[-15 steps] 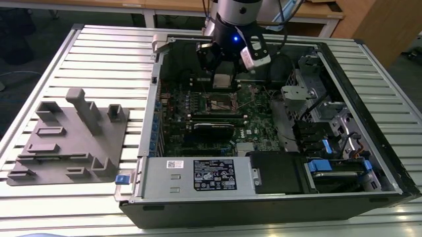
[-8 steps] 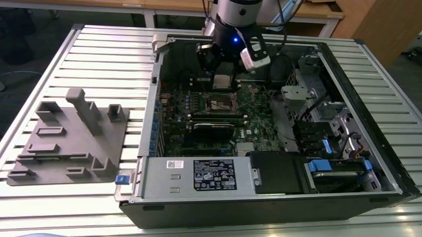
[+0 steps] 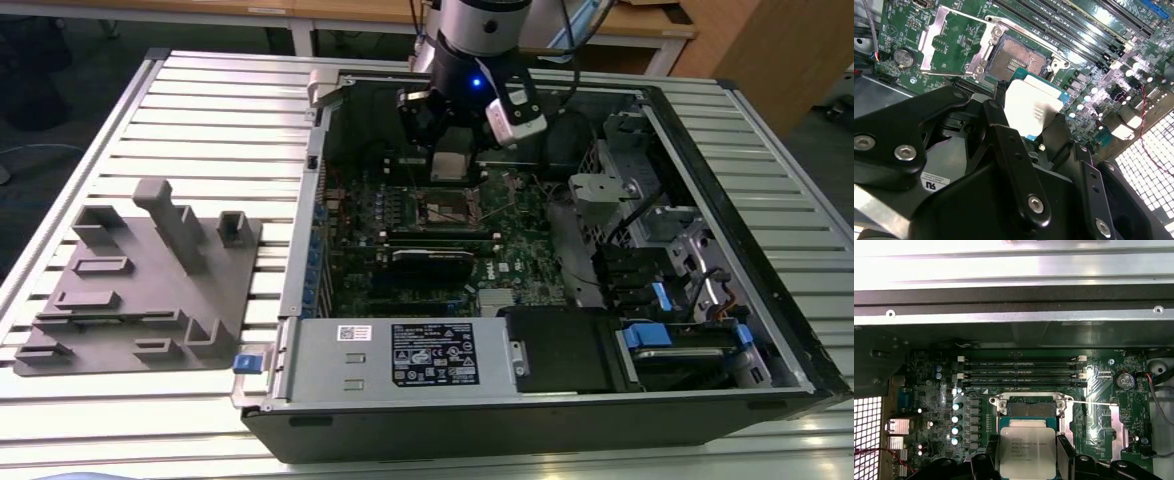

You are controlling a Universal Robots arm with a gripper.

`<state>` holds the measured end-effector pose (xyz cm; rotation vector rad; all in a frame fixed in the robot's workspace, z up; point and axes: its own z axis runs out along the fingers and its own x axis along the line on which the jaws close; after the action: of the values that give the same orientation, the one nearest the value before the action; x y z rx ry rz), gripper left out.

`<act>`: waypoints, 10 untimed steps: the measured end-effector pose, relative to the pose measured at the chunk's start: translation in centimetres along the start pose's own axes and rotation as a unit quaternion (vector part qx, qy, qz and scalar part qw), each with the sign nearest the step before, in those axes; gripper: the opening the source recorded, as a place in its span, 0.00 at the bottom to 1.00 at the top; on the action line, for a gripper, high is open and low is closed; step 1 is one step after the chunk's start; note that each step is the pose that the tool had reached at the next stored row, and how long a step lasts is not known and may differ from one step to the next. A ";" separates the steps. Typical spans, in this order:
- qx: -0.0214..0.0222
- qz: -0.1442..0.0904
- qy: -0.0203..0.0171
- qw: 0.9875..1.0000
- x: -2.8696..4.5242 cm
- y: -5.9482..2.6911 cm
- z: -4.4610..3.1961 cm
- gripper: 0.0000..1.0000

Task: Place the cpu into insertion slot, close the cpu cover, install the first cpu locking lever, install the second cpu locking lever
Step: 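Place the cpu into insertion slot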

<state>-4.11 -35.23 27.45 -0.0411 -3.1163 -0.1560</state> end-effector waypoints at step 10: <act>0.000 0.000 0.000 1.000 0.00 -0.01 0.12 0.54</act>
<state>-4.11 -35.22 27.33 -0.0411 -3.1163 -0.1562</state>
